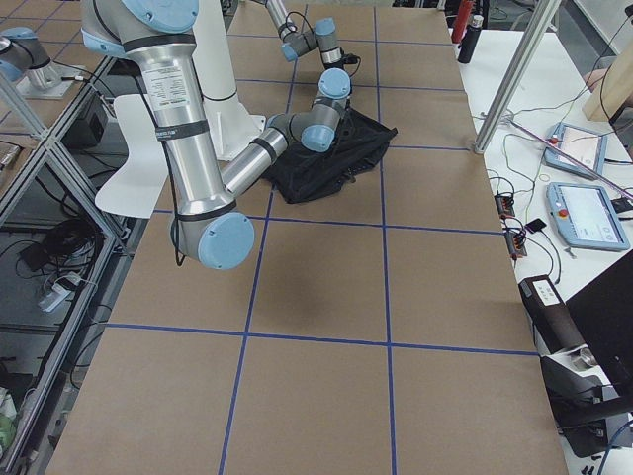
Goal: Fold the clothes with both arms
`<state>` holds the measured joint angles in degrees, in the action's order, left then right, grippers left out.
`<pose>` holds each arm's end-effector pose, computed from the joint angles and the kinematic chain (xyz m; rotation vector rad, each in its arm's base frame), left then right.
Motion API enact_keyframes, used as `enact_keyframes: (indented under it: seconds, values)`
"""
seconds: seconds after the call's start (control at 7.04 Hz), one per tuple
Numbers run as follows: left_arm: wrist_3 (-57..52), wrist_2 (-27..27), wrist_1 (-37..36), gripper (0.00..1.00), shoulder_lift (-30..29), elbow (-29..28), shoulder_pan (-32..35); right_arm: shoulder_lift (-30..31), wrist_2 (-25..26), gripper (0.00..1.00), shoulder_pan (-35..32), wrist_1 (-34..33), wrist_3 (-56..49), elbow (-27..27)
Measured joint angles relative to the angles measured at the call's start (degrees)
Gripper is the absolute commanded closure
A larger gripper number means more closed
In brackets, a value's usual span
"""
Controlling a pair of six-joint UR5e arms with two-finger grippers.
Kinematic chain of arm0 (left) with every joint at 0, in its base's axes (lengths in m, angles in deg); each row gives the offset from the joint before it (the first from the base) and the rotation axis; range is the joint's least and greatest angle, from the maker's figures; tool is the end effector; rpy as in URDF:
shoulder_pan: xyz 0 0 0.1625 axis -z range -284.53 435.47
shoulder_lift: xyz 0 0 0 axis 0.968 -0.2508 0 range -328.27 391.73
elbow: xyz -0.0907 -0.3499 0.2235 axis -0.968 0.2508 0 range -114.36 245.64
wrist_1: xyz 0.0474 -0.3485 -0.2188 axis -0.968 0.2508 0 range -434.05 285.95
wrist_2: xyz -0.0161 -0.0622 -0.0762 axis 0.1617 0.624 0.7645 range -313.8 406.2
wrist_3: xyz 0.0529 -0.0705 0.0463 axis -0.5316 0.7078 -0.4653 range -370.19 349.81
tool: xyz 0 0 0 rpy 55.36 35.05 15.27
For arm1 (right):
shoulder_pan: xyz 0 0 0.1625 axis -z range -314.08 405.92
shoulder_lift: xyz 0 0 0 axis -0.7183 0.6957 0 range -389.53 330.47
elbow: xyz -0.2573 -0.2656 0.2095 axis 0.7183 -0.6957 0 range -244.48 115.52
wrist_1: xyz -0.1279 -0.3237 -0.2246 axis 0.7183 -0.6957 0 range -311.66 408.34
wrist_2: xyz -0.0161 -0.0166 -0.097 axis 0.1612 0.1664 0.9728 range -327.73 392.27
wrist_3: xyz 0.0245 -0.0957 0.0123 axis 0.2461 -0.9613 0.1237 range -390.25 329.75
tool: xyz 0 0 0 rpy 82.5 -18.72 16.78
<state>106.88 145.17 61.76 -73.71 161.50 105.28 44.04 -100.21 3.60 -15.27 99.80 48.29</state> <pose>0.4690 -0.4044 0.3761 -0.1135 1.2067 -0.7811 -0.3491 -0.4072 0.2619 -0.6512 -1.1293 0.8146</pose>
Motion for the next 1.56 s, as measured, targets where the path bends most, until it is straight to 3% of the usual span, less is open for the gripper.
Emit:
enact_keyframes:
  seconds: [0.43,0.57,0.71,1.56]
  values:
    - [0.2,-0.1,-1.9,0.30,0.0,0.5,-1.3,-0.2,0.1,0.00,0.0,0.1,0.0,-0.1]
    - [0.2,-0.1,-2.4,0.49,0.0,0.6,-1.9,-0.2,0.1,0.00,0.0,0.1,-0.1,-0.3]
    - [0.4,-0.2,-2.7,0.99,0.0,0.7,-2.2,-0.2,0.2,0.00,0.0,0.1,-0.1,-0.4]
    - [-2.2,0.2,-2.9,1.00,0.8,4.0,-0.7,-0.4,0.0,0.00,-0.2,0.0,0.0,-0.5]
